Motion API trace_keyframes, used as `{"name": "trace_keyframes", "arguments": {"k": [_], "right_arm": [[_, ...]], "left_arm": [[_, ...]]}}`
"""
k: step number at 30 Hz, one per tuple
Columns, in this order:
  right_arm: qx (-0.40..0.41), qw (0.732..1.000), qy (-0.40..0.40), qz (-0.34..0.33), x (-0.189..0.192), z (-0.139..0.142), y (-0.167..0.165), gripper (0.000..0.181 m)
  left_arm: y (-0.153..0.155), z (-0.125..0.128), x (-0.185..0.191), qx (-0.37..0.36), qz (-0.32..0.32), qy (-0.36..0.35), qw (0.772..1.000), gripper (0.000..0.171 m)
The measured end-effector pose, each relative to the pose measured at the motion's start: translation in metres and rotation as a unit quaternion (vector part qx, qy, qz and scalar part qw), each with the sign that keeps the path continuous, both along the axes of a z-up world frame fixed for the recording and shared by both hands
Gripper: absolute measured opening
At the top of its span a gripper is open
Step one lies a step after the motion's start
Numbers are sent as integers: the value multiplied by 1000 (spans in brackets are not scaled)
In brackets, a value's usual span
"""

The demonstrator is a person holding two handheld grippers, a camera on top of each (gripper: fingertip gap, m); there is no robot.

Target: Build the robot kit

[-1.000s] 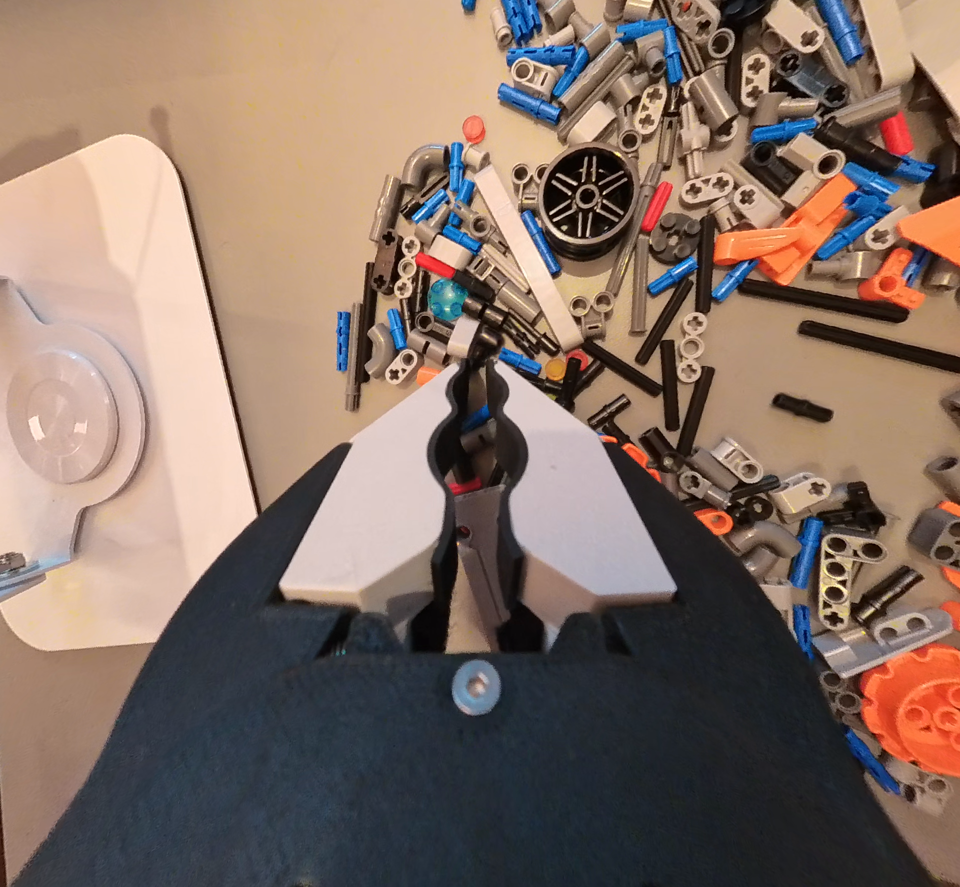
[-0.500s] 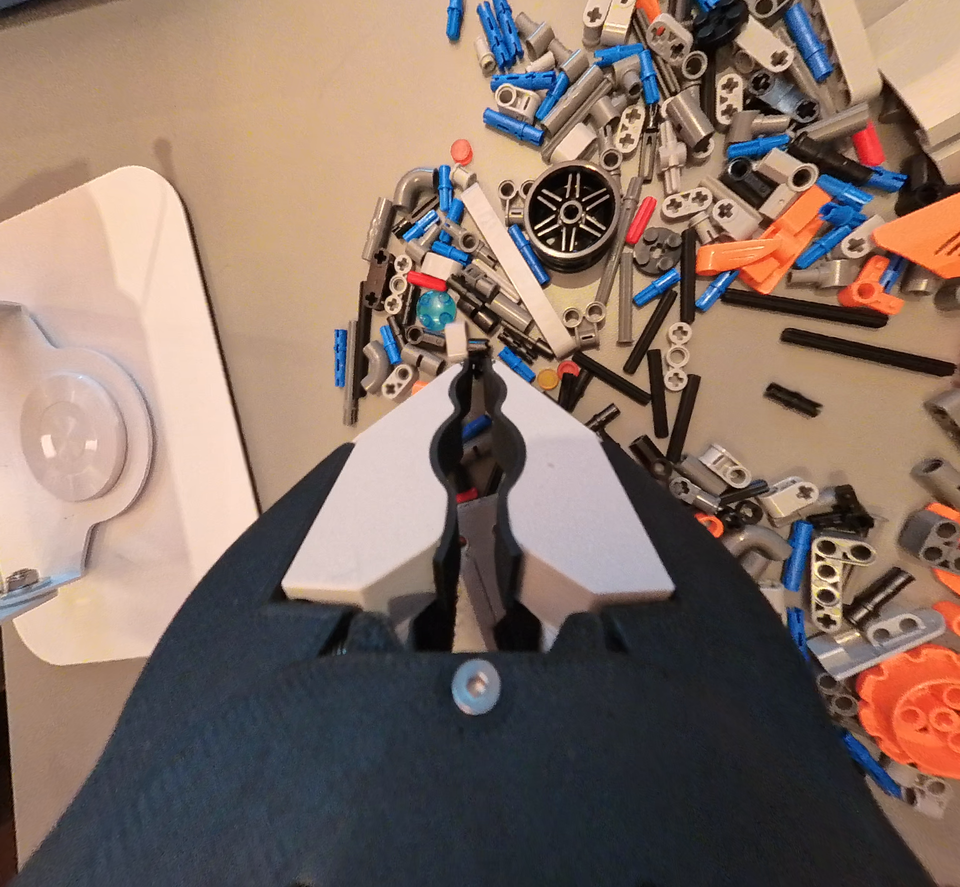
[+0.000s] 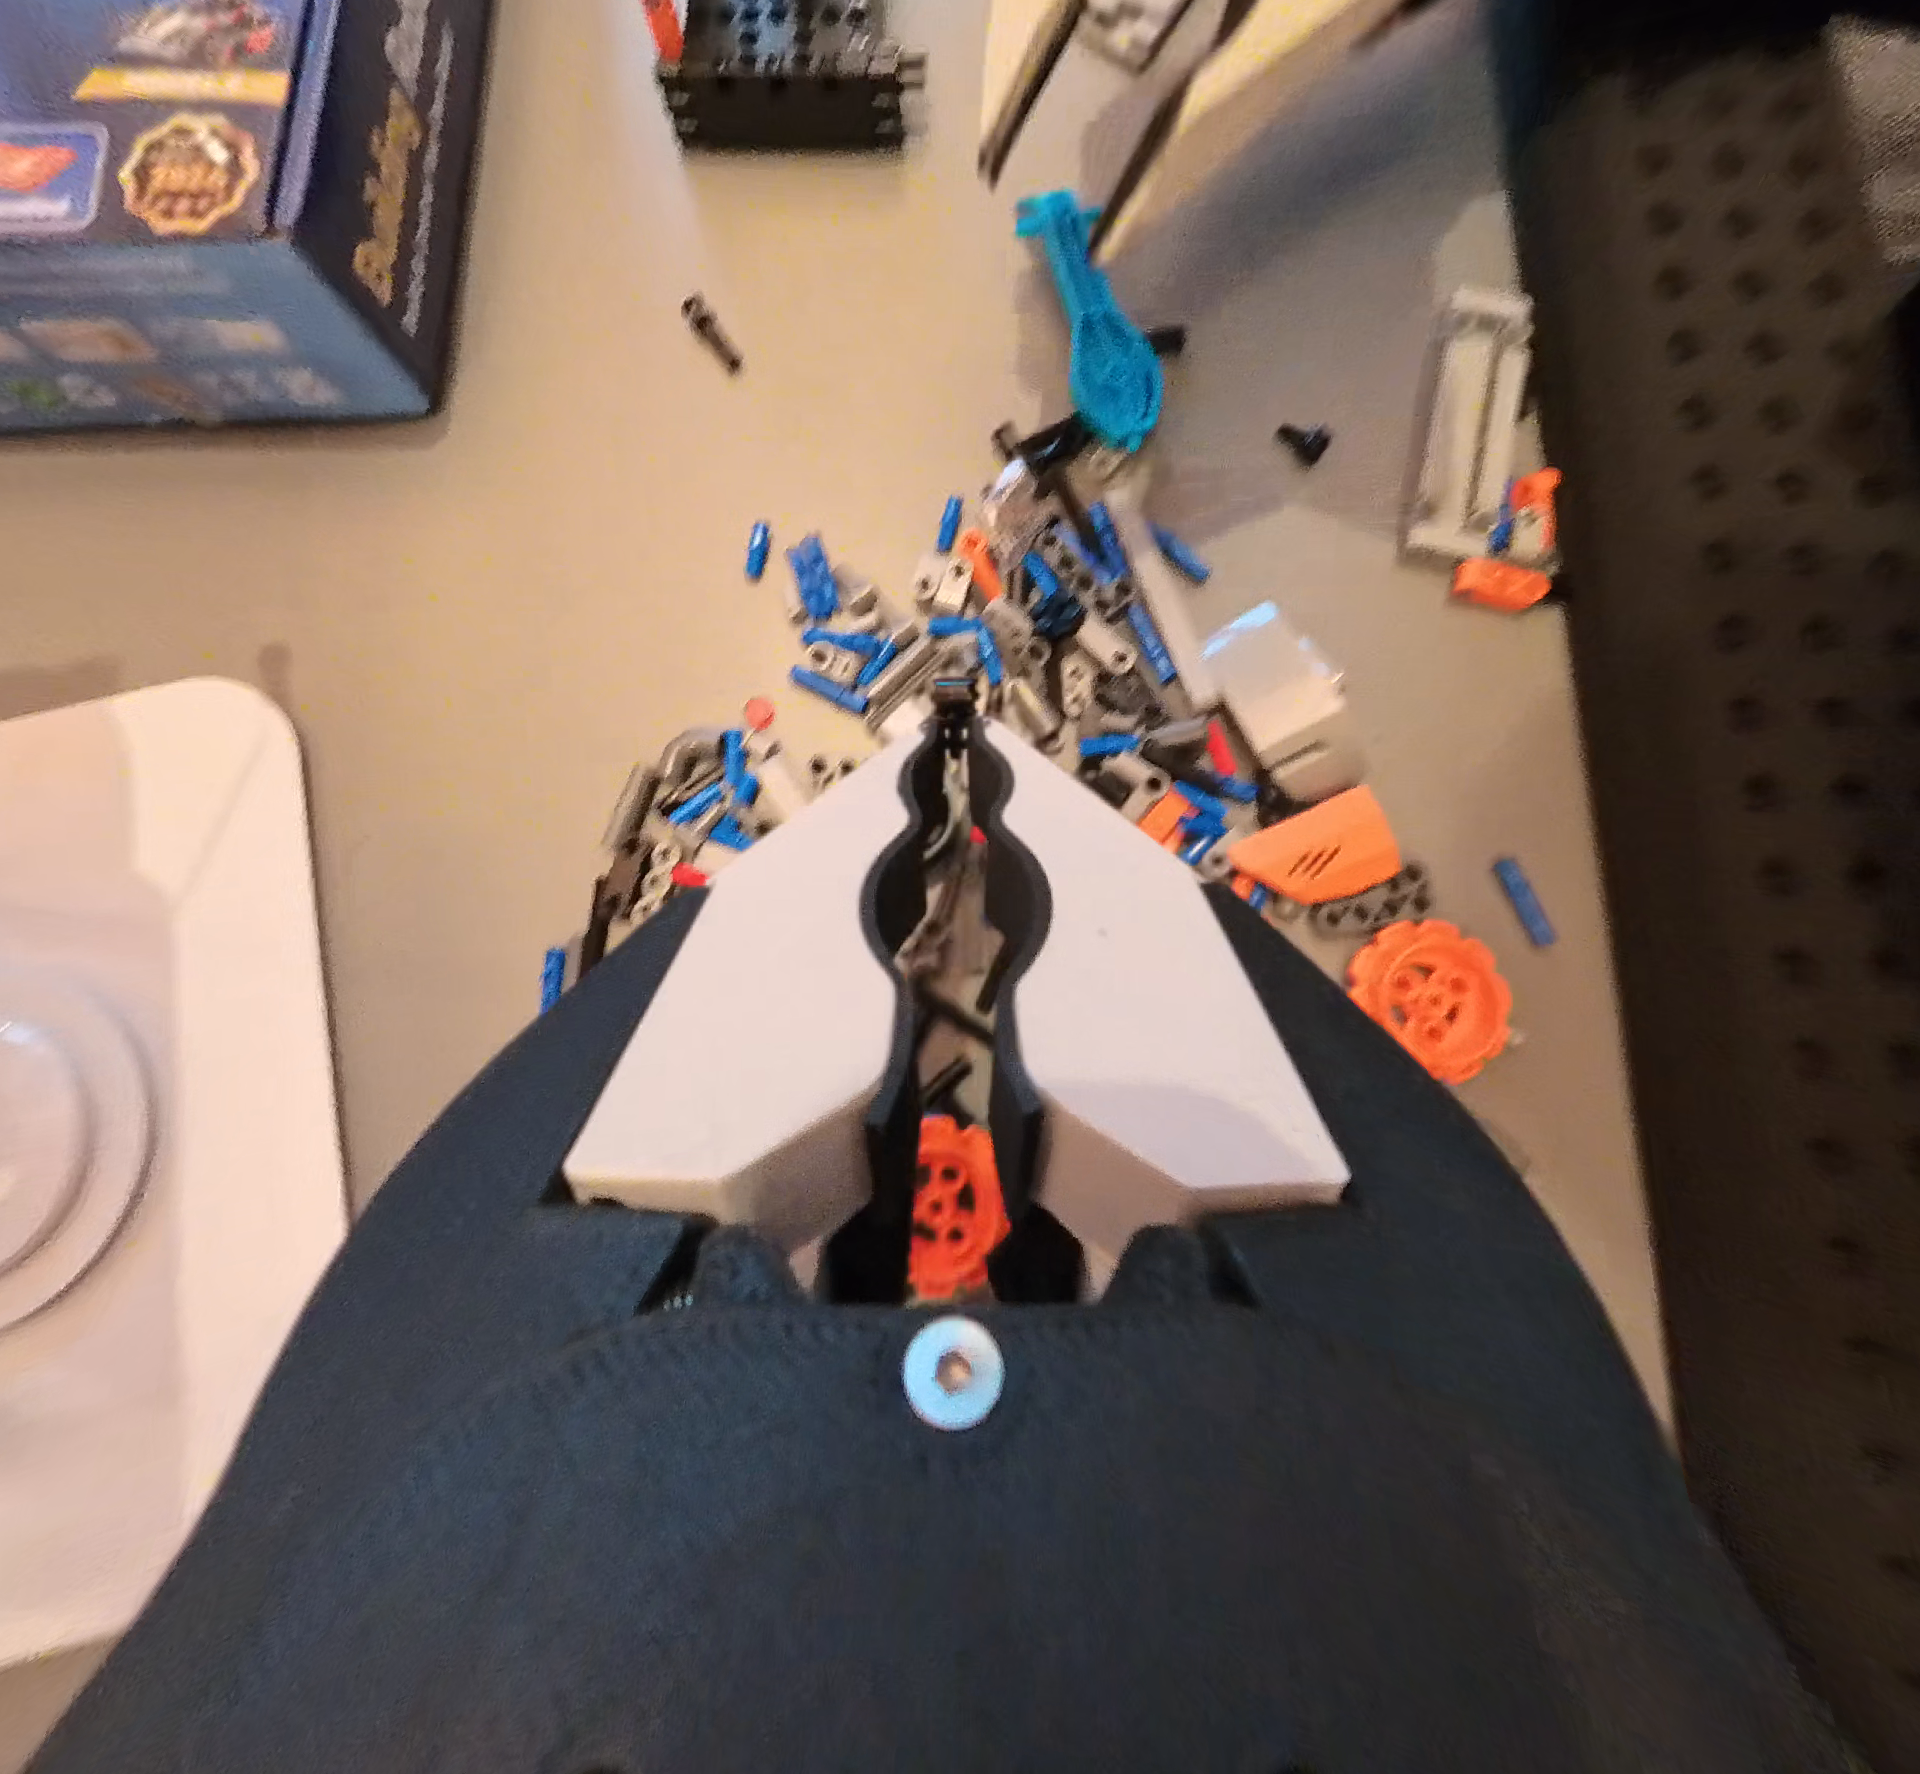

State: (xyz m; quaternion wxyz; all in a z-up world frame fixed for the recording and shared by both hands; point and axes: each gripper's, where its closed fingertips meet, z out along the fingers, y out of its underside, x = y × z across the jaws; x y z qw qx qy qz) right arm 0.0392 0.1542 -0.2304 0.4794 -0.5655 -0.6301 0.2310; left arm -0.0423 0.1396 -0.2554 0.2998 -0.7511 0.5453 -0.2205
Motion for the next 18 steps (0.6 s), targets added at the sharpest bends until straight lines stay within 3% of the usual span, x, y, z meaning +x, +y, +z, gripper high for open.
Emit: {"name": "trace_keyframes", "arguments": {"k": [9,18], "right_arm": [[24,999,24,31,-30,15,-28,18],[77,996,-30,38,-35,-3,-30,15]], "left_arm": [[-11,12,38,-48,-36,-63,996,0],[-19,19,52,-86,-59,-97,990,0]]}}
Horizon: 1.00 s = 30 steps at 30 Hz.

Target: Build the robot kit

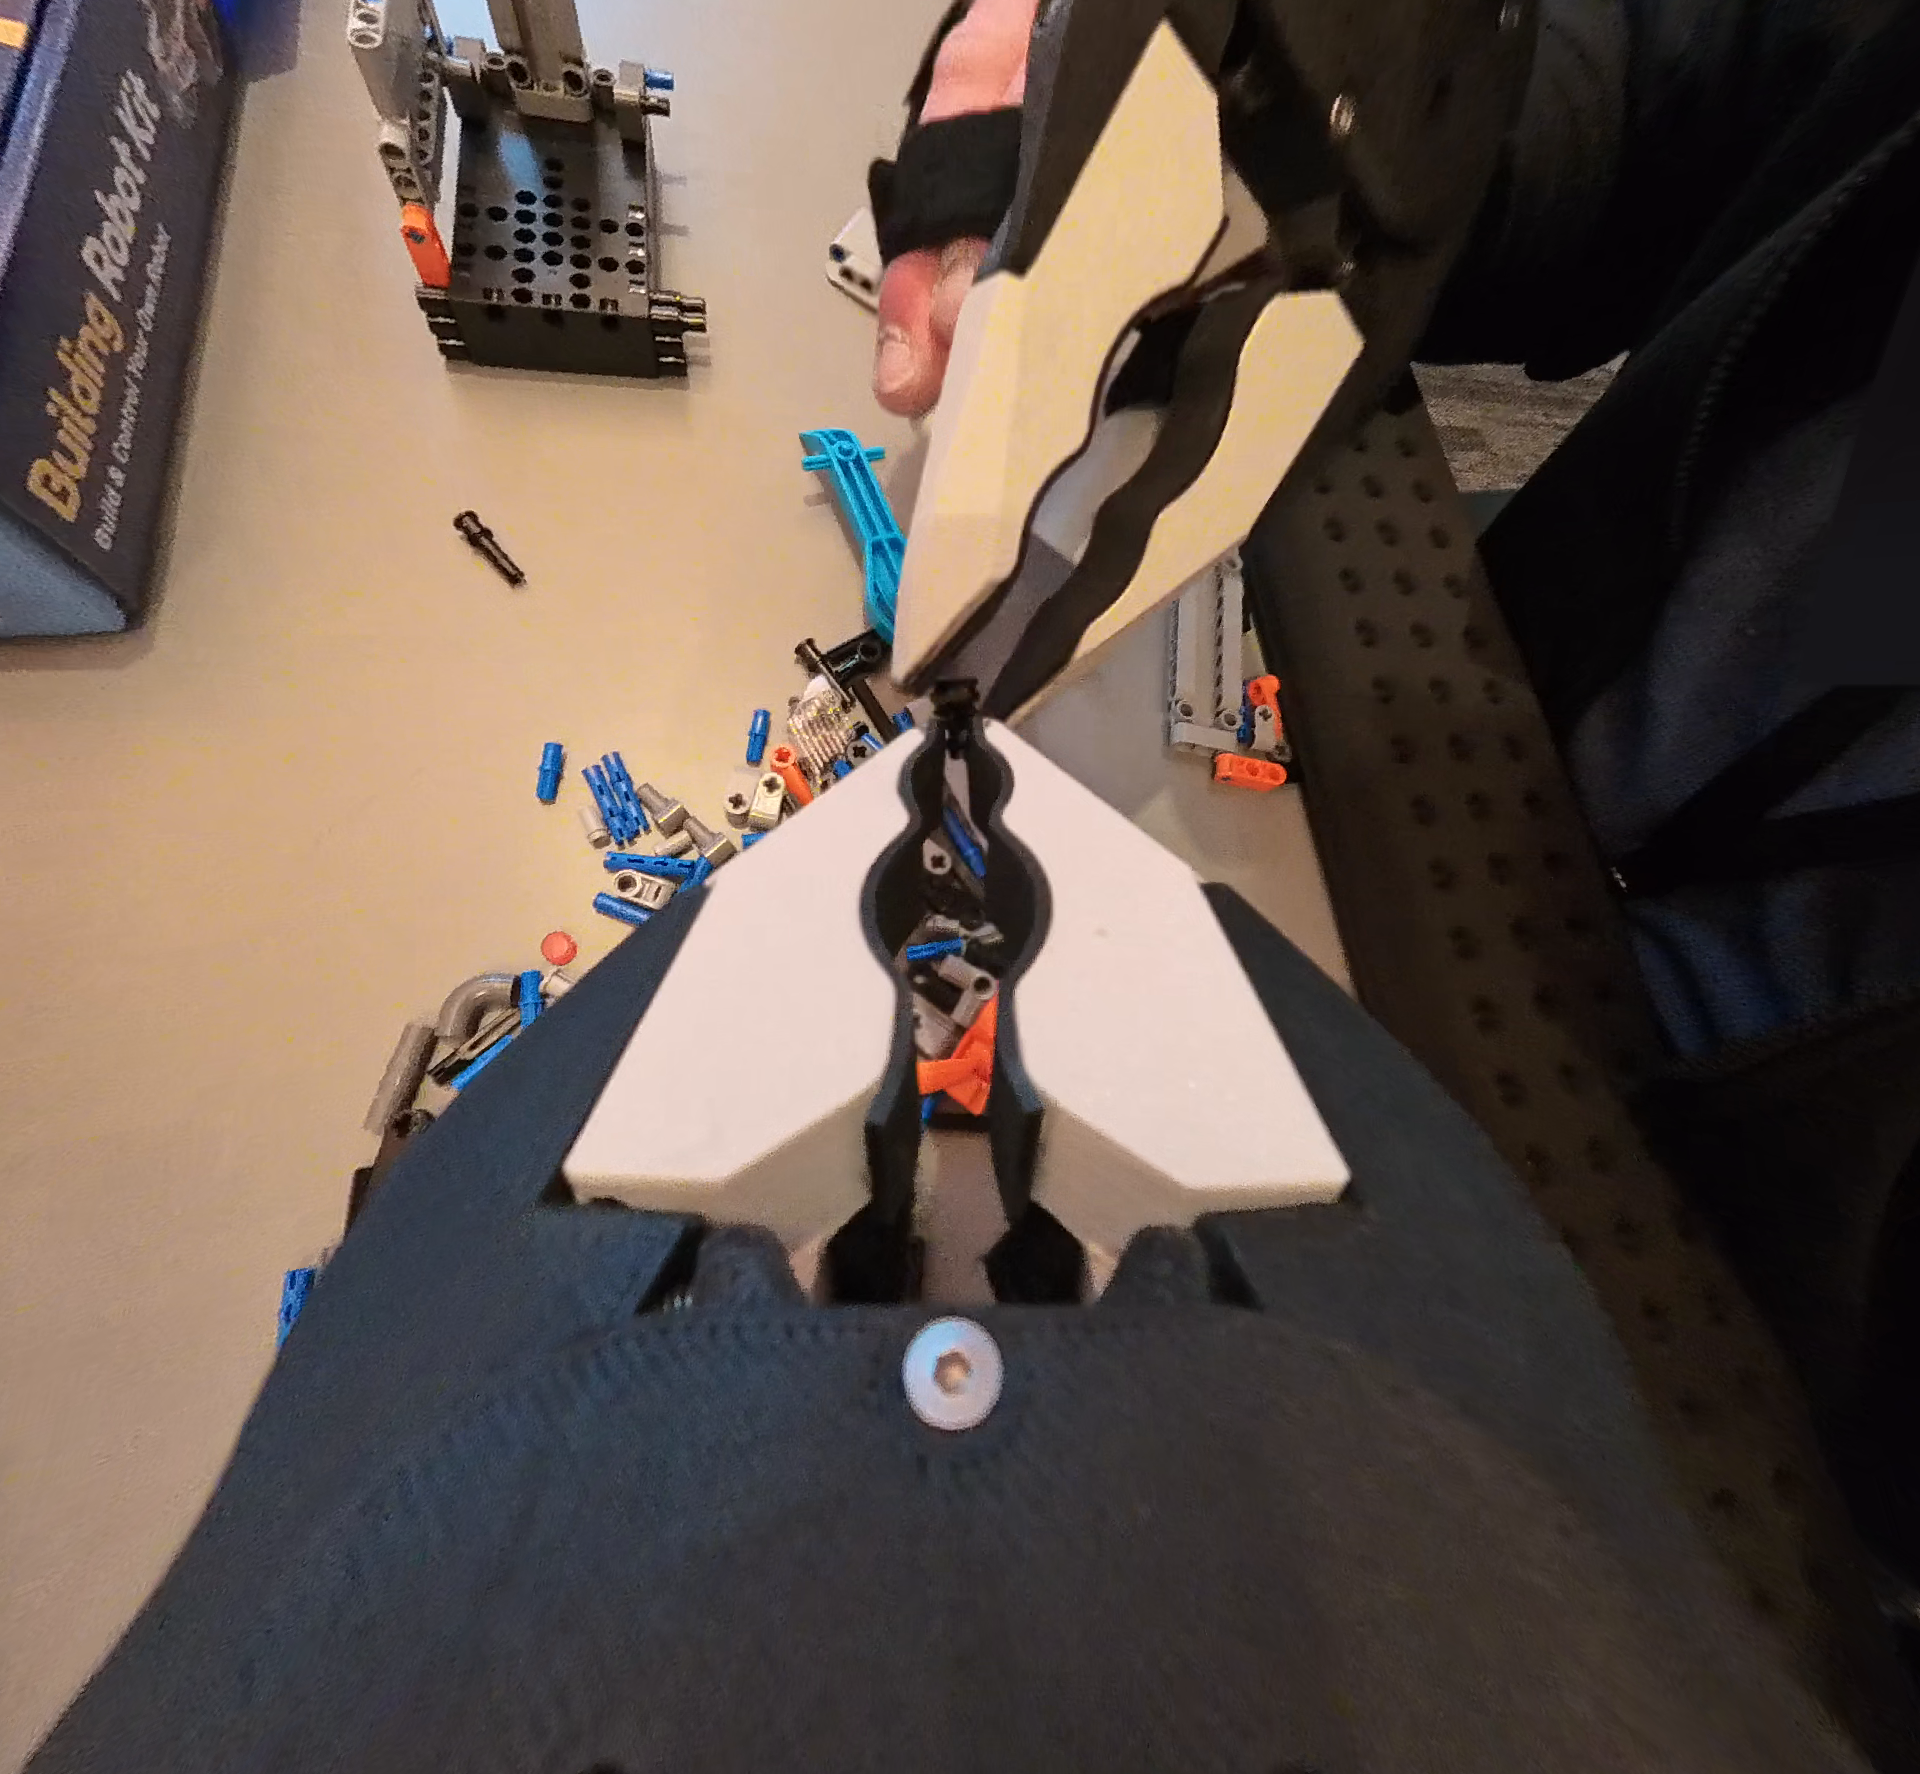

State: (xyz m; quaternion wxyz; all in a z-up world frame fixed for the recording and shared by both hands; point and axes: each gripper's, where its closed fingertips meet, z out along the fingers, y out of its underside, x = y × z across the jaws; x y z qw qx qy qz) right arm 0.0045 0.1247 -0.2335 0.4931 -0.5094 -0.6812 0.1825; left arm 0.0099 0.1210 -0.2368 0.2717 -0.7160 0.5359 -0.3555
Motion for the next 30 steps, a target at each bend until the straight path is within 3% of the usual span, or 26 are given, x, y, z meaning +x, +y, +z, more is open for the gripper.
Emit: {"name": "trace_keyframes", "arguments": {"k": [9,17,26,30], "right_arm": [[70,997,-31,-12,3,-3,1,5],[23,999,-25,-20,14,-3,6,4],[-72,984,-34,-158,83,-11,57,5],[-157,960,-65,-224,131,-41,72,4]], "left_arm": [[-2,1,5,-38,-3,-30,999,1],[7,12,1,-2,14,-45,999,11],[24,10,-24,40,46,3,998,11],[29,8,-36,47,59,21,997,11]]}}
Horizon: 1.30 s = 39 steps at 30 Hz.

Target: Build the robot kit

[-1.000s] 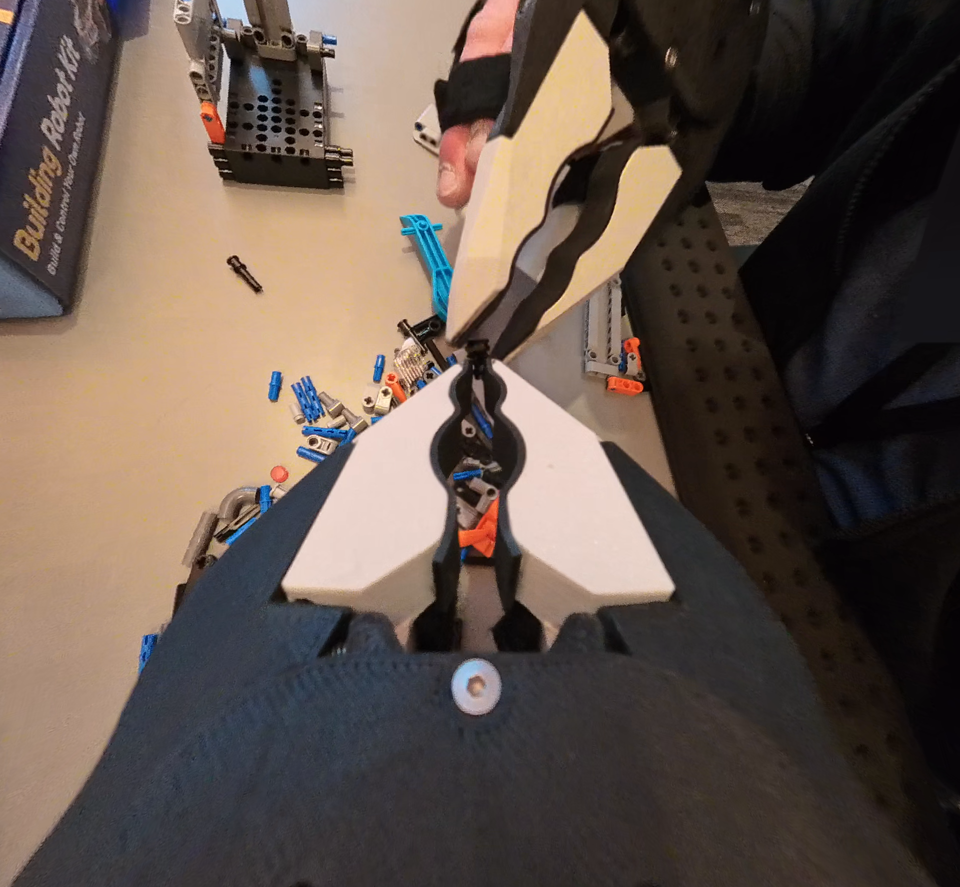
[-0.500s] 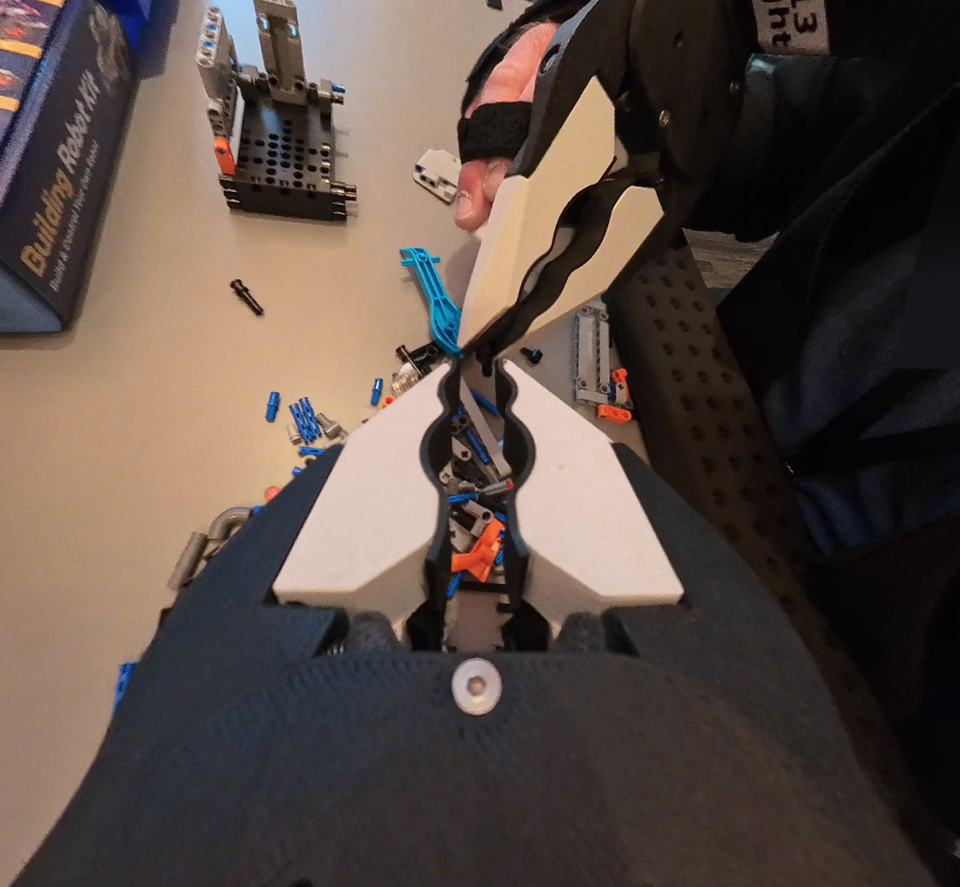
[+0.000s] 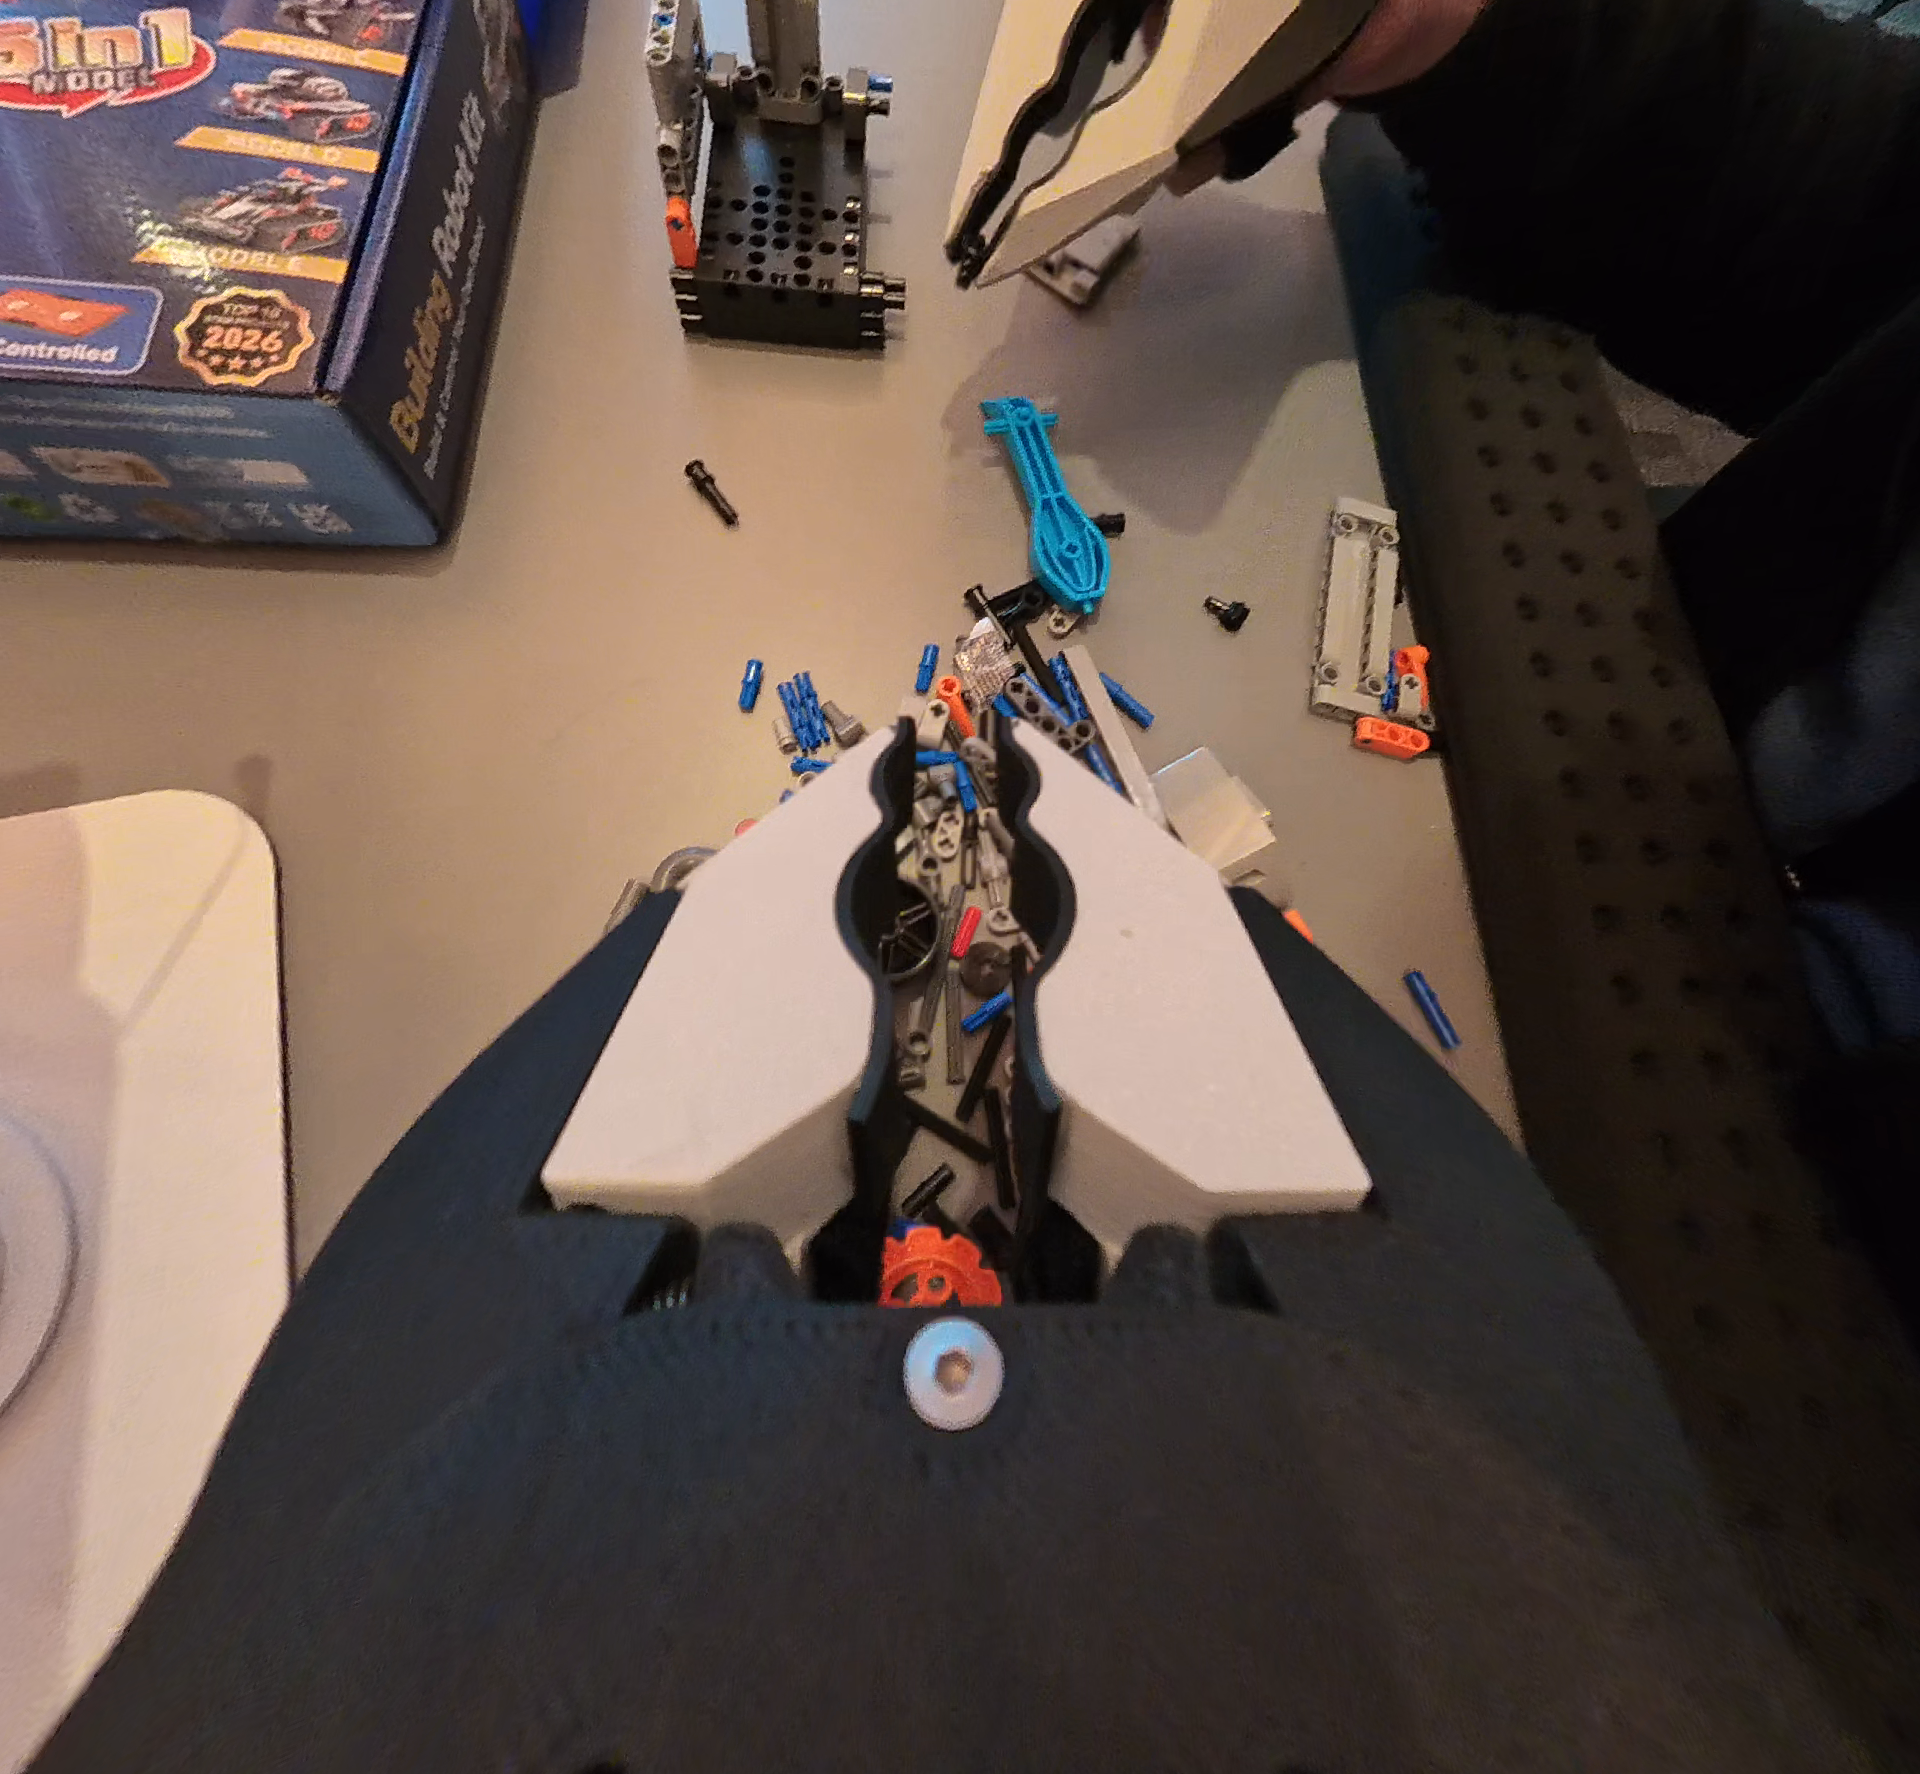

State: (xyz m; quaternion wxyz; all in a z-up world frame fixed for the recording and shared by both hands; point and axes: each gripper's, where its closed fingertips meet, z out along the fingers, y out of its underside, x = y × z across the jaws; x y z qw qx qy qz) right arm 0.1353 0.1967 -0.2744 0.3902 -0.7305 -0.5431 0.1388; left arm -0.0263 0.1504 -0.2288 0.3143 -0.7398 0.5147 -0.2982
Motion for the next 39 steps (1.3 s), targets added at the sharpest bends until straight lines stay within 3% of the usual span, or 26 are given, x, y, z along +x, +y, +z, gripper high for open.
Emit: {"name": "trace_keyframes", "arguments": {"k": [6,13,21,27,32,39], "right_arm": [[-83,994,-52,-38,32,-36,3,4],[-123,987,-82,-55,42,-54,0,4],[-136,986,-84,-43,40,-55,-7,5],[-155,985,-72,-15,40,-52,-17,14],[-143,989,-25,-14,40,-35,-13,15],[-137,989,31,-41,50,-23,1,13]], "left_arm": [[1,-8,-12,-1,3,42,999,11],[23,-20,-55,11,64,111,992,12],[25,-23,-71,-2,76,127,989,14],[14,-31,-64,-19,48,135,989,16],[1,-43,-54,-22,7,158,987,17],[1,-50,-50,-12,-1,161,987,22]]}}
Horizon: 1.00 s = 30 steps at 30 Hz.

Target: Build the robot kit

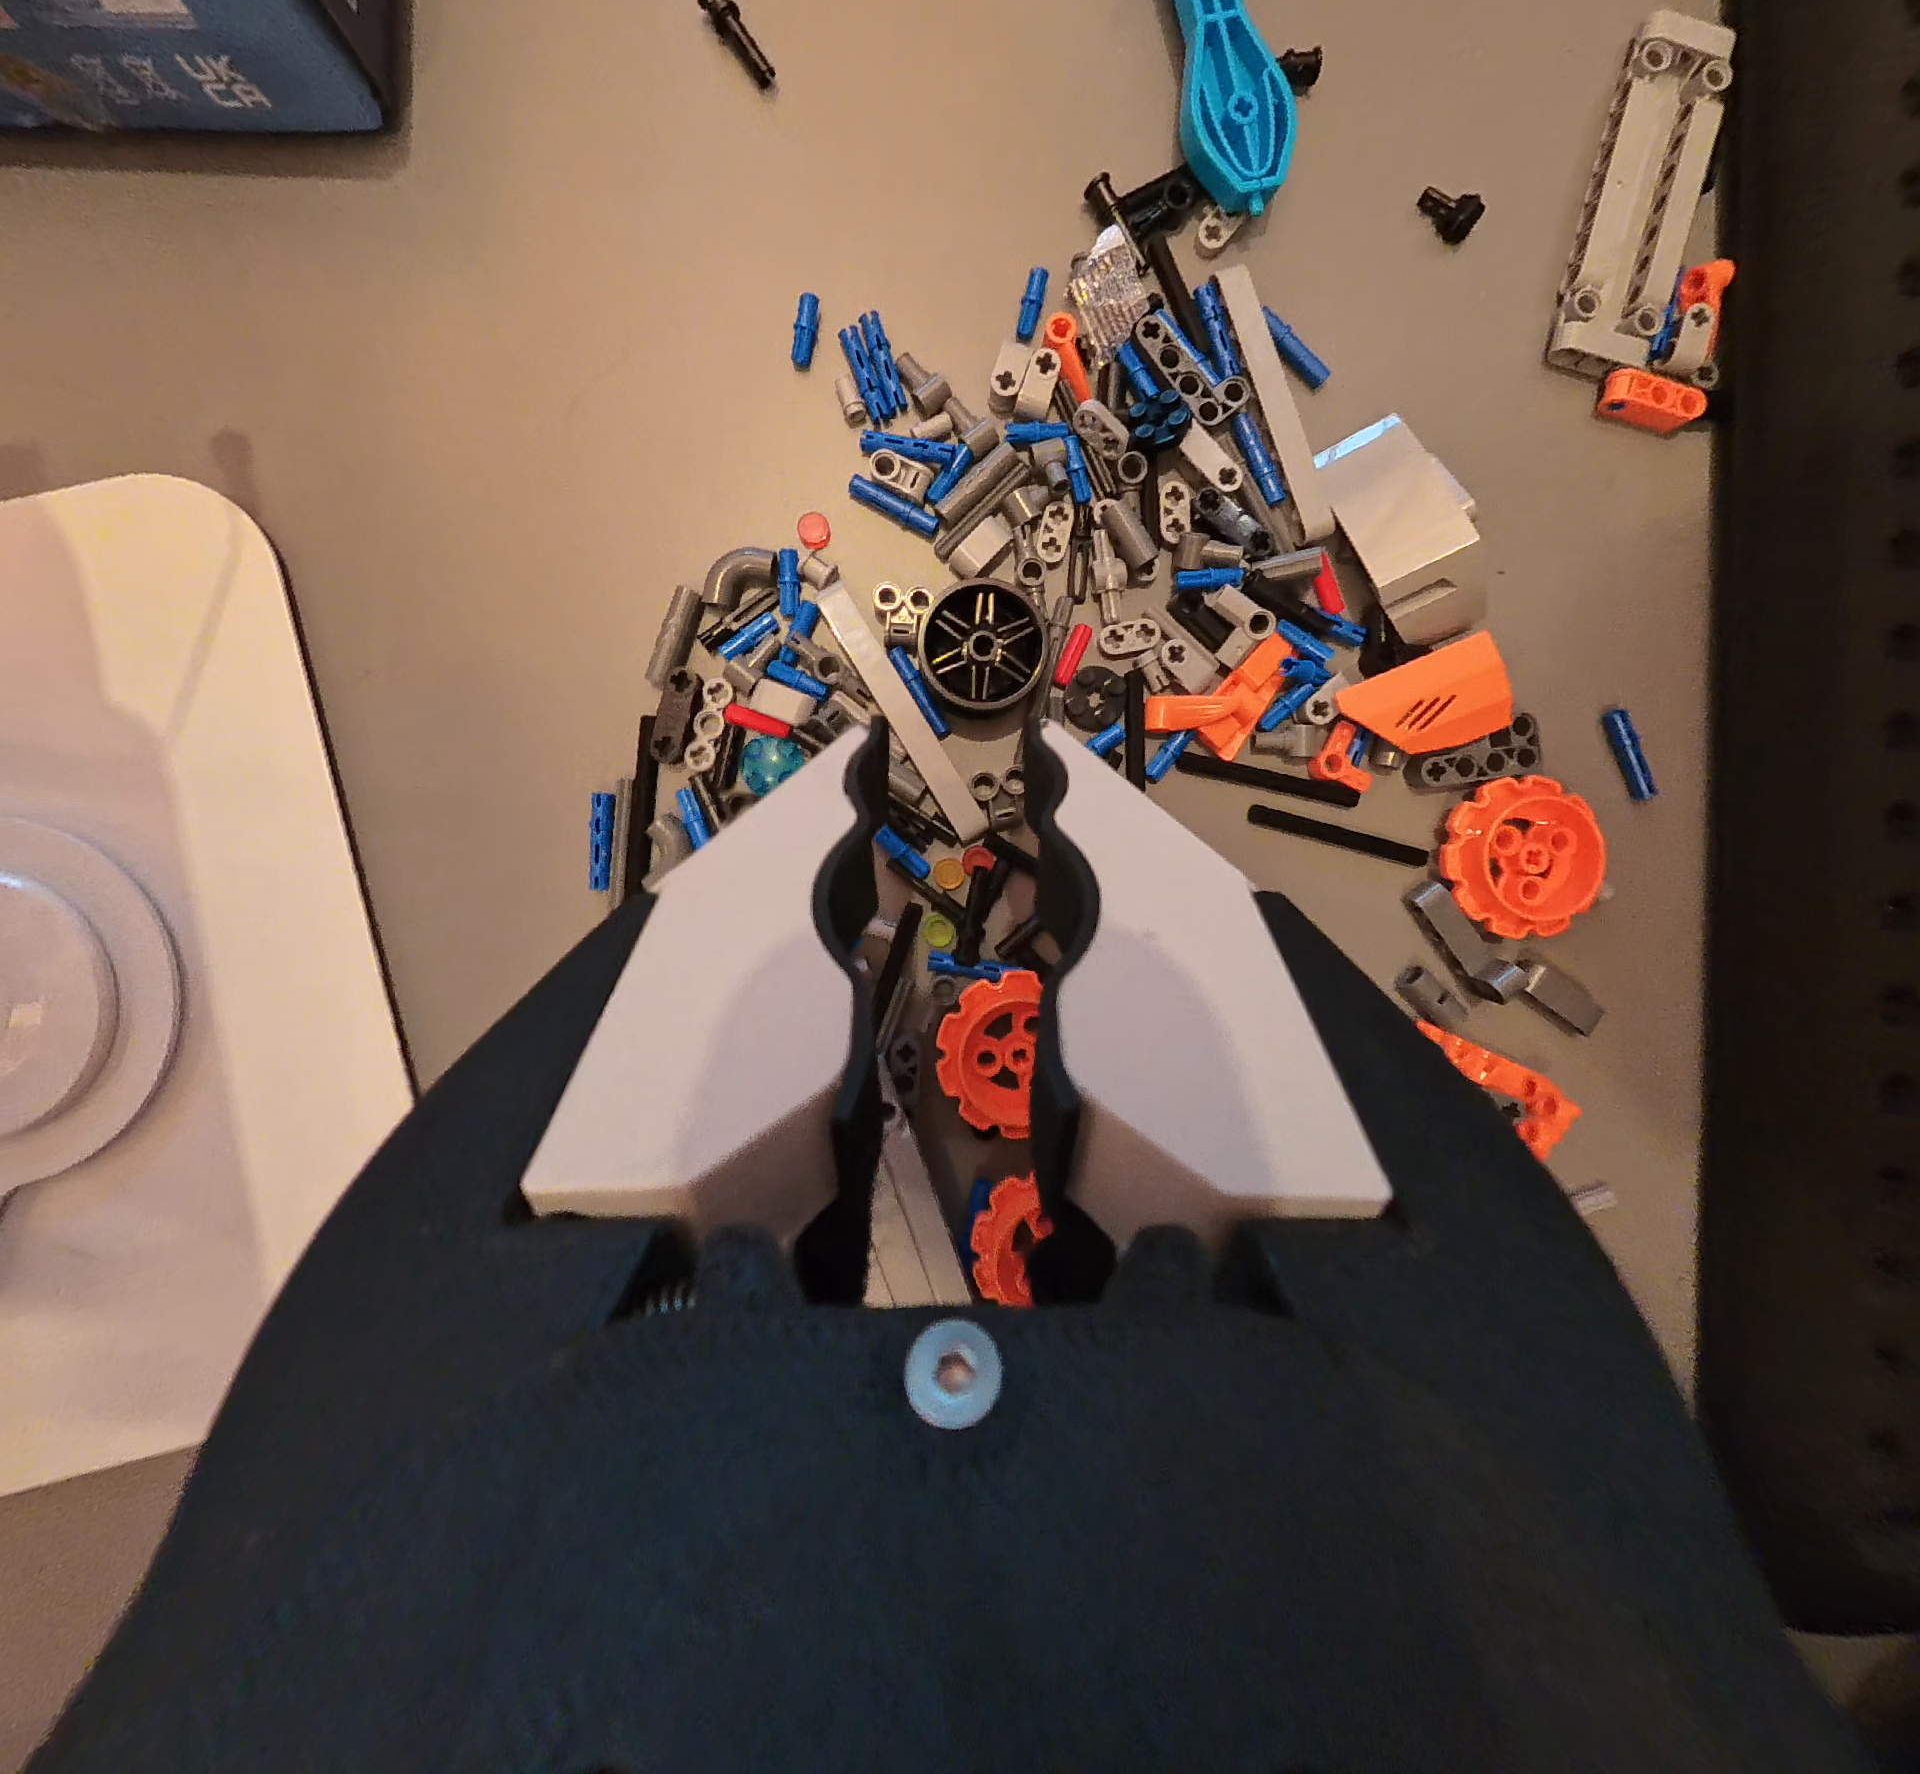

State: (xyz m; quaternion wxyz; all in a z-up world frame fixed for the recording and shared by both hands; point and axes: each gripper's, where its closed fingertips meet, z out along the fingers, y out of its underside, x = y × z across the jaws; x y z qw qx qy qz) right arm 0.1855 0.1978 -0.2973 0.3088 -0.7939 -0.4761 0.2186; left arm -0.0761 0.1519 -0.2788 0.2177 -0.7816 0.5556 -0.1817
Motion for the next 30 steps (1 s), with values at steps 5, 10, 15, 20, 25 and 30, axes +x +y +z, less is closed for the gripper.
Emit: {"name": "trace_keyframes", "arguments": {"k": [5,10,15,20,25,30], "right_arm": [[8,999,32,-27,6,5,11,12],[17,999,19,-24,6,0,14,11],[27,999,13,-21,3,-1,14,10],[34,999,12,-19,4,-2,15,10],[44,999,14,-15,3,0,16,9],[45,999,13,-15,3,-1,16,9]], "left_arm": [[6,-5,-15,17,8,40,999,25],[30,1,-61,49,73,81,993,23],[32,-6,-69,35,77,75,994,20],[30,-17,-57,33,51,74,995,19],[28,-27,-39,36,21,67,997,17],[24,-32,-26,28,2,55,998,16]]}}
